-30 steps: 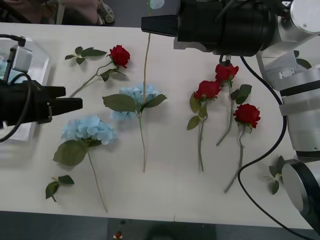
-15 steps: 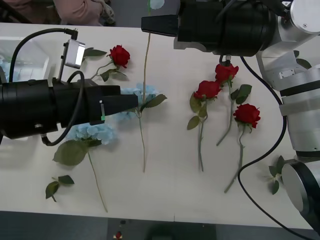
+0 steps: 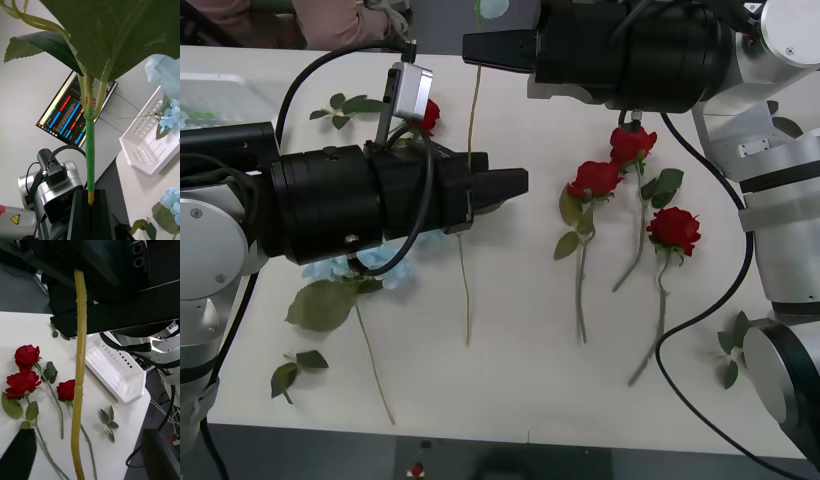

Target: Put the red flowers into the right box and the blue flowers into the left box

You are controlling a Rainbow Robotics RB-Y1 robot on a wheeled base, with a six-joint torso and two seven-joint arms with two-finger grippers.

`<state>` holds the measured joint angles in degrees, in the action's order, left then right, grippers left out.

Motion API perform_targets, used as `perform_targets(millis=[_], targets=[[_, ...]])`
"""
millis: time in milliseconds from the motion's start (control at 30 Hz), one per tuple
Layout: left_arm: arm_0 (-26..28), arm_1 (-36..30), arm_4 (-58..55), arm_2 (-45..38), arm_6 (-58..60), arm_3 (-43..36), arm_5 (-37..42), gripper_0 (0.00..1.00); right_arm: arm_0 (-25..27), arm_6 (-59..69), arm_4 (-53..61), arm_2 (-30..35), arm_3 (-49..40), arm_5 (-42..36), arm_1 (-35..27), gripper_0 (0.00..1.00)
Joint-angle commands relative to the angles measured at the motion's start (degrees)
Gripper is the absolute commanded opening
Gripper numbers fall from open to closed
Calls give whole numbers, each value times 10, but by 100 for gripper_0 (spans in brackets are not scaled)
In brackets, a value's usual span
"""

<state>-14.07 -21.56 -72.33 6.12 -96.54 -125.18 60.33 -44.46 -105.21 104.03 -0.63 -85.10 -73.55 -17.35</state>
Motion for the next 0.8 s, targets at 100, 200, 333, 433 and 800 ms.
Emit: perform_targets(millis=[100,200,333,433,800], targets=[[-13,-3,1,-4,21,-5,-5,0,-24,13,5,7,-17,0,14,0],[-13,-3,1,-5,21,-5,-5,0,-24,13,5,7,-17,0,14,0],[-12,-2,1,-8,21,-5,-4,0,-24,13,5,7,-17,0,14,0],[-12,-4,1,-11,20,-5,-5,0,-24,13,5,7,-17,0,14,0],[-12,-24,-2,-18,19,-5,-4,0,-24,13,5,7,-17,0,14,100]])
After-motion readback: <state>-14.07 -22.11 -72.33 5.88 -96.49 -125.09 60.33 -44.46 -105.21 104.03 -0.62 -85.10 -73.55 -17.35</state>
